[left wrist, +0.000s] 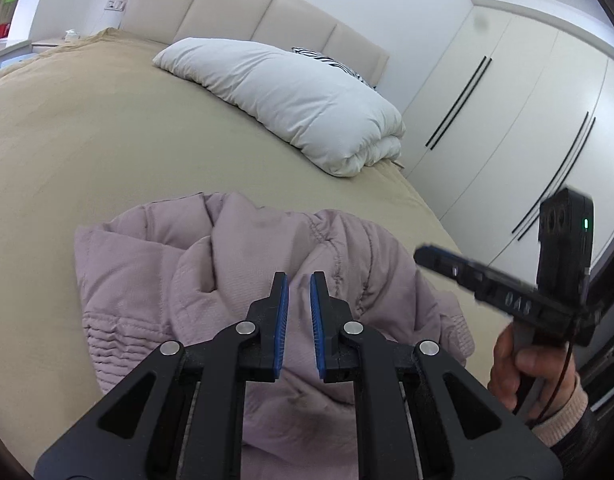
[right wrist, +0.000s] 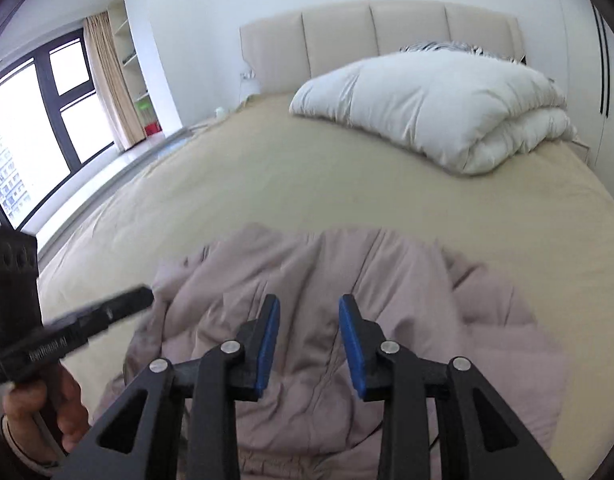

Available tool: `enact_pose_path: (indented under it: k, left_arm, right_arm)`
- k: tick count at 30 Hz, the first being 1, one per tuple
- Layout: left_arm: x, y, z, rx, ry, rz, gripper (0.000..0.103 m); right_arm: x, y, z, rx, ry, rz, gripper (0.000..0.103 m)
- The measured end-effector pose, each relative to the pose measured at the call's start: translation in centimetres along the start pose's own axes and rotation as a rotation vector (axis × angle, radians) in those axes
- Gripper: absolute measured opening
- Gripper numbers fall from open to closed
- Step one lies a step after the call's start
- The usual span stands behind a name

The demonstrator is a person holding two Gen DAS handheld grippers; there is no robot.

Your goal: Fold large clothes

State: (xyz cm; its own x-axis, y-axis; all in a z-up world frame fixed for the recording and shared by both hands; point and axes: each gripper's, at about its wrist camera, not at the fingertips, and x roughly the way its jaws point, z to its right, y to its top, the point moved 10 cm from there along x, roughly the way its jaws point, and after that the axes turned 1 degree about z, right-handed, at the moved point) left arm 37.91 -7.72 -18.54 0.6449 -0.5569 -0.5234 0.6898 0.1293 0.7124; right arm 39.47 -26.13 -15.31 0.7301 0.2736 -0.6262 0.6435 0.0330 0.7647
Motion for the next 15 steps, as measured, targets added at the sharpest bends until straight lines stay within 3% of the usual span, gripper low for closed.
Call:
enact_pose_path:
  k: [3,6,7,12,15]
  left_arm:
    - [2.6,-0.6,2.5,0.058,0.012,-0.071,0.010]
    - [7.6,-3.3,1.4,0.053,0.074,-0.206,0.010]
    - [8.7,-4.0,0.7,0.039,0.081,-0.224,0.010]
    - [8.8,-4.0,0.9,0.045,0.089,-0.249,0.010]
    - [5.5,-2.6,1.5,0.063,0.107,-0.142,0.010]
  right_arm:
    - [4.0,1.6,2.5,0.054,-0.024,-0.084,0.039]
    - [10.1,-1.7,6.5,0.129,-0.096,-0.250,0.038]
    - [11.3,-2.9,7.0,0.131,-0.095,-0.261,0.038]
    - [9.7,-3.1,7.1,0.113,-0.085,-0.200,0.037]
    - [5.0,-1.0,6.9,0.123,-0.100,-0.092,0.037]
